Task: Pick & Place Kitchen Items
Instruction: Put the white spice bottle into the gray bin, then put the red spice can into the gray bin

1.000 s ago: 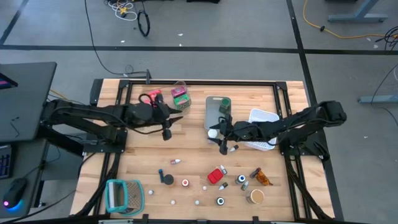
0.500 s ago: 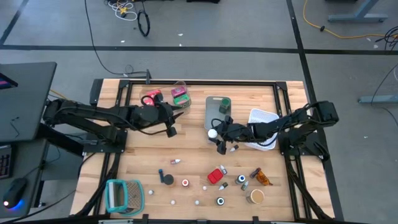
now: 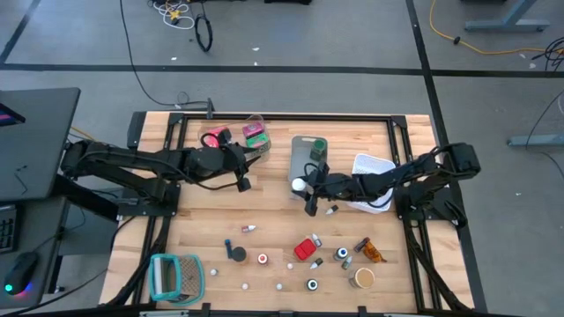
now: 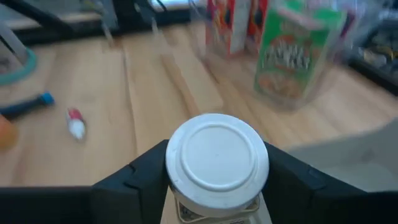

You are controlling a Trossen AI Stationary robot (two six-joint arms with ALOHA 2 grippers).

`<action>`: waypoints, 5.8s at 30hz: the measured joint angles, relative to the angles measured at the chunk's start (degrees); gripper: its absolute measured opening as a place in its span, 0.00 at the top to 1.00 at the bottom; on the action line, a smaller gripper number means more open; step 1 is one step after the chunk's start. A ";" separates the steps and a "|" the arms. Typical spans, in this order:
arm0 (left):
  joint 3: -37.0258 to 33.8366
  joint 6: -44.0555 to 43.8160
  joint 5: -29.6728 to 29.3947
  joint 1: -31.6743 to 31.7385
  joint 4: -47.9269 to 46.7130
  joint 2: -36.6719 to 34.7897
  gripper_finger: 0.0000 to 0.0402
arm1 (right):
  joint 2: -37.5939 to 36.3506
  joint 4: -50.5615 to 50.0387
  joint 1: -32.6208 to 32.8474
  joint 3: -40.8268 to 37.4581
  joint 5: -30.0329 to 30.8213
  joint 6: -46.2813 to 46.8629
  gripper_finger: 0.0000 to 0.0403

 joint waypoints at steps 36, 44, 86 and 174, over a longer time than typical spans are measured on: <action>0.00 -2.94 0.24 0.00 -0.82 0.00 0.73 | -7.80 -20.17 -1.90 -0.02 29.97 16.58 0.47; 0.00 -3.19 0.29 0.00 -0.55 0.00 0.73 | -2.39 -19.98 -5.48 -0.01 29.69 19.97 0.41; 0.00 -9.16 6.19 -4.65 -2.91 2.34 0.73 | -7.78 12.52 0.42 0.09 -27.95 -16.24 0.35; 0.02 3.44 -5.97 -4.62 1.12 -0.94 0.73 | 7.23 -23.18 14.72 13.79 -18.20 -11.62 0.24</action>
